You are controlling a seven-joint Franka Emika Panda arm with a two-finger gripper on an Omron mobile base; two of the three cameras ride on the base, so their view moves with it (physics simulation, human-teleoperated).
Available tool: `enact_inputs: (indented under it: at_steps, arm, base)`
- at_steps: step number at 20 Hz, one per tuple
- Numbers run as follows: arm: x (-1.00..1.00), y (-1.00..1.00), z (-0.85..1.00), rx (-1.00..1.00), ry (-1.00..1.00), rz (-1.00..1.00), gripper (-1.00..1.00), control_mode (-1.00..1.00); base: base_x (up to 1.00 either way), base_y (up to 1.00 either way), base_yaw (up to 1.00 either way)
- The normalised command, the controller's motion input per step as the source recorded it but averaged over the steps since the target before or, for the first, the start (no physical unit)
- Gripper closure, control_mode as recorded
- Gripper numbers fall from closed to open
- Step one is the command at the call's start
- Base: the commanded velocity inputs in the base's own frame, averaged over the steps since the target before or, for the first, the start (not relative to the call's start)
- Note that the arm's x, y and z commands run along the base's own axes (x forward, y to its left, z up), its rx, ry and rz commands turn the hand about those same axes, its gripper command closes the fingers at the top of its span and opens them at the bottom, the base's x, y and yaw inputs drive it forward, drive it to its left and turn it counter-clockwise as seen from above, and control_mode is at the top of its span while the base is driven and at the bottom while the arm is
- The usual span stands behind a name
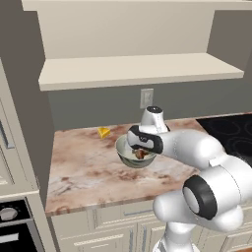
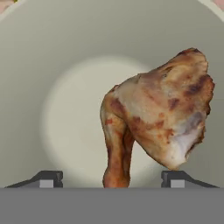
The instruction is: Pick both bowls and place them on the counter. Then place the egg in one bowl and place the chicken drumstick in the other bowl.
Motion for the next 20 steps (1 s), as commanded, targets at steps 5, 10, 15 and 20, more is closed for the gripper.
enact_inputs:
  at_steps: [5, 10, 15, 20]
  arm:
    - [-0.28, 0.12, 0.32, 0.00, -0.07, 0.00, -1.00, -1.00]
    - [-0.41, 0.11, 0.56, 0.00, -0.02, 0.00, -1.00, -1.00]
    - [-0.50, 0.07, 0.60, 0.00, 0.00, 0.00, -1.00, -1.00]
    - [-0.52, 0.06, 0.72, 0.00, 0.00, 0.00, -1.00, -1.00]
  base:
    - [0.00, 0.00, 0.00]
    - [0.00, 0.00, 0.00]
    - [0.00, 0.00, 0.00]
    - [0.00, 0.00, 0.00]
